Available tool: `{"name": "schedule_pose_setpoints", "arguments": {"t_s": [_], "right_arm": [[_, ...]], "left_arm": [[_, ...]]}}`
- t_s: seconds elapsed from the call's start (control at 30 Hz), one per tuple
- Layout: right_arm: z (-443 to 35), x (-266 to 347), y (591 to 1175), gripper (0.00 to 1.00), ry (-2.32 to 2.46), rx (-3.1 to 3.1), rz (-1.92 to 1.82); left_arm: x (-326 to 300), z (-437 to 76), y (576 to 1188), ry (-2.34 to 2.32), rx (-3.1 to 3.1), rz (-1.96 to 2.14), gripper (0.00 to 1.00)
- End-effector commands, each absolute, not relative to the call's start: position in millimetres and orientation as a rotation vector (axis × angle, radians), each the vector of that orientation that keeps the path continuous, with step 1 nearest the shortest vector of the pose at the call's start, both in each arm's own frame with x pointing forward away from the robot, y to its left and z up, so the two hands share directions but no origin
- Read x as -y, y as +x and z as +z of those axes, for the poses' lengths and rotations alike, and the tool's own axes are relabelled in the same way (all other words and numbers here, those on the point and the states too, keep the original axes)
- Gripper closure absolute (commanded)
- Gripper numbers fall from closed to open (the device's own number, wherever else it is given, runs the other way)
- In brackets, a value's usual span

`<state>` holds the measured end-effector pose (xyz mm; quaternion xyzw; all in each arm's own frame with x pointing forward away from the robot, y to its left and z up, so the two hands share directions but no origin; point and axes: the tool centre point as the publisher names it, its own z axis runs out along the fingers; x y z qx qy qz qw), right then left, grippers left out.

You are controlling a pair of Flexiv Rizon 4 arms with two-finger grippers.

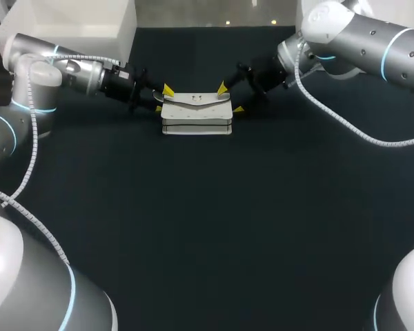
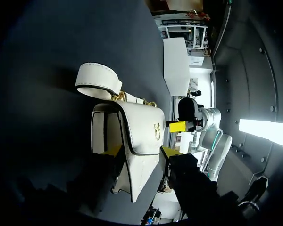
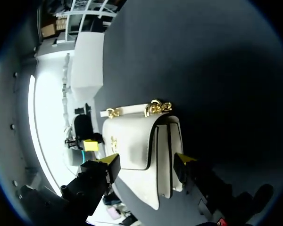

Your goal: Pick up the bag, open it, inspect its contents, close it, and place it on the opposite side

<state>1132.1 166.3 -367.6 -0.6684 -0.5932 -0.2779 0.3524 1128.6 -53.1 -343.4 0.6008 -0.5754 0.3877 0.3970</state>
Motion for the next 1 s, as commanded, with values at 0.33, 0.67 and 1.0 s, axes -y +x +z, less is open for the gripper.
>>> {"name": "schedule_pose_setpoints", "arguments": {"t_s": [0.33, 0.67, 1.0], "right_arm": [[-367, -161, 1141, 0.41, -1.728, 1.499, -0.692], [-363, -151, 1138, 0.23, -1.765, 1.482, -0.662], [-365, -166, 1139, 0.51, -1.733, 1.463, -0.653]], "left_arm": [[51, -349, 1133, 1.526, 1.459, 0.985, 0.51], [50, -347, 1133, 1.521, 1.467, 0.997, 0.44], [51, -347, 1133, 1.521, 1.465, 1.009, 0.5]]}}
